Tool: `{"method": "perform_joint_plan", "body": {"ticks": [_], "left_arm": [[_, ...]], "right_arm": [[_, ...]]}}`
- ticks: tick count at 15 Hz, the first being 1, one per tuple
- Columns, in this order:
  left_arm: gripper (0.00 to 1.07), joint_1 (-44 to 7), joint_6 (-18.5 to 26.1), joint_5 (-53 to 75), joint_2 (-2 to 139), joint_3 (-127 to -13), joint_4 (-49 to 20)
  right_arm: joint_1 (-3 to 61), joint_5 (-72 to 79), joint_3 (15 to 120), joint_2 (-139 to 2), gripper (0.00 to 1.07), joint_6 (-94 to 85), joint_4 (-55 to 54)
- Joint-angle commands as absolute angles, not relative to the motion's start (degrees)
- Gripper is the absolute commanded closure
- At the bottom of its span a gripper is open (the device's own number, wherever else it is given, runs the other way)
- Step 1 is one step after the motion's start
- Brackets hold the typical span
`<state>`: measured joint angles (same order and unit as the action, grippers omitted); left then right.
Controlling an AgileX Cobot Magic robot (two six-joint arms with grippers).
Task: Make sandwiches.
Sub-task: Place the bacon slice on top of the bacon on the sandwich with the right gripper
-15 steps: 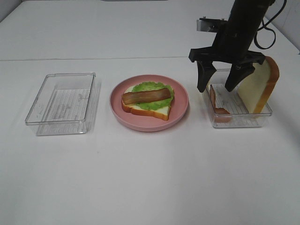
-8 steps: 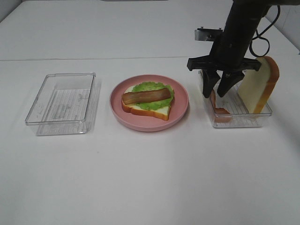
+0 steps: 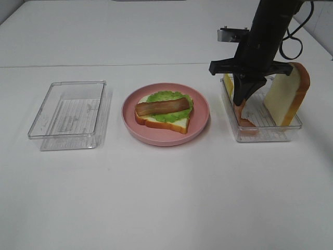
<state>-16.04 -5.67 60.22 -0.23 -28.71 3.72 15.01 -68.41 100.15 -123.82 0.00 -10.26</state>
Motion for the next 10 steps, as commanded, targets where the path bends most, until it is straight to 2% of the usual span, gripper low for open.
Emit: {"method": "perform_joint_plan", "body": {"ticks": [1,5,10], "left_arm": [[0.41,-16.04,-5.67,60.05,-1.6,-28.65,3.95],[0.41,-16.04,-5.67,60.05,-1.6,-28.65,3.95],[0.41,-16.04,-5.67,60.05,-1.6,-28.65,3.95]], "right_arm": [[15.01,-69.39,100.38,-119.18,1.07,0.0,-11.17],[15.01,-68.87,100.38,-113.04,1.07,-3.5,-22.23],[15.07,-65.78,100.38,-115.68,1.07,-15.36,-47.1]]}}
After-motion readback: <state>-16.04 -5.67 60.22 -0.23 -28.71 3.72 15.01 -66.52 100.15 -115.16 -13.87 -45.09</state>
